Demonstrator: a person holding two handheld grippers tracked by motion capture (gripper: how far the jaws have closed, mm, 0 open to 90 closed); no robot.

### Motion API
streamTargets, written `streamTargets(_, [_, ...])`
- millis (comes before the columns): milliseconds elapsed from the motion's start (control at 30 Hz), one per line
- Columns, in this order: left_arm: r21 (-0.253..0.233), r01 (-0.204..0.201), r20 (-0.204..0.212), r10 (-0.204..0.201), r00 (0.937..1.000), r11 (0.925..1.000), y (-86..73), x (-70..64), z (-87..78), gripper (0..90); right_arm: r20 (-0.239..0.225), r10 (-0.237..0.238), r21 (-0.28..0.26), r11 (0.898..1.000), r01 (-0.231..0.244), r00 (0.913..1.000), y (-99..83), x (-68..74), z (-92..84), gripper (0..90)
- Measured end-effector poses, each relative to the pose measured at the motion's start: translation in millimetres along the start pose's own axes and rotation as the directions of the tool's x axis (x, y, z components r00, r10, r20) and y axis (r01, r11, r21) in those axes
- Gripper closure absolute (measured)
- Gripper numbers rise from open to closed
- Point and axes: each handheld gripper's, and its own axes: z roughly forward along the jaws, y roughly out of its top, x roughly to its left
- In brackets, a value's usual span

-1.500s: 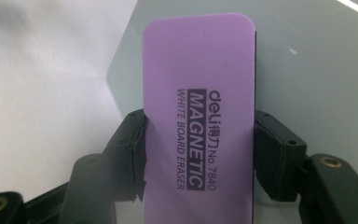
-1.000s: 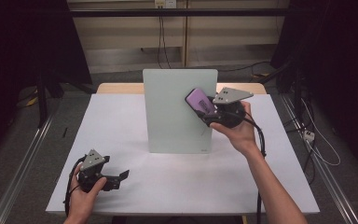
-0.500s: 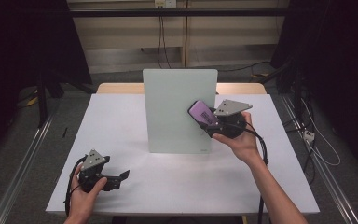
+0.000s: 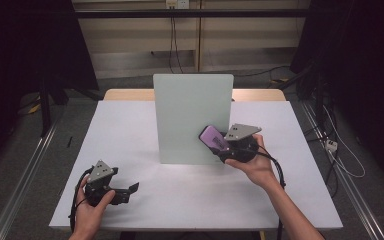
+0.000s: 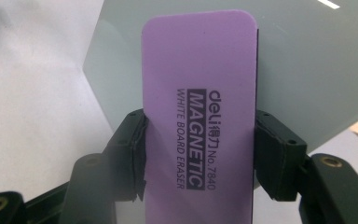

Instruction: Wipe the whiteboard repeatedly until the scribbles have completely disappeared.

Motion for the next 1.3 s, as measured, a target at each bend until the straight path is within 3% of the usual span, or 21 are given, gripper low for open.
streamTargets(433, [0.005, 0.0, 0.0, 0.0, 1.0, 1.0, 0.2, -1.0, 2.0, 5.9, -0.078, -0.023, 0.084, 0.996, 0.029, 0.9967, -12.6, 18.0, 22.1, 41.9])
streamTargets(667, [0.002, 0.002, 0.0, -0.002, 1.0, 1.0, 0.2, -0.2, 2.3, 5.9, -0.114, -0.019, 0.106, 0.994, 0.031, 0.9933, -10.7, 17.8, 25.5, 41.9])
streamTargets(900, [-0.002, 0.003, -0.002, -0.003, 1.0, 1.0, 0.1, -0.1, 1.7, 5.8, -0.065, -0.008, 0.019, 1.0, 0.009, 0.9979, 10.9, 6.9, 15.3, 41.9])
streamTargets(1133, [0.0, 0.003, 0.002, -0.003, 1.0, 1.0, -0.2, 0.6, 0.8, 5.8, 0.006, 0.027, -0.074, 0.997, -0.026, 0.9996, 36.9, -10.6, -3.1, 41.9])
streamTargets(1300, [0.0, 0.013, 0.0, -0.013, 0.9999, 0.9999, -1.8, 1.5, -0.1, 5.8, 0.003, 0.041, -0.074, 0.996, -0.04, 0.9992, 34.1, -10.0, -5.4, 41.9])
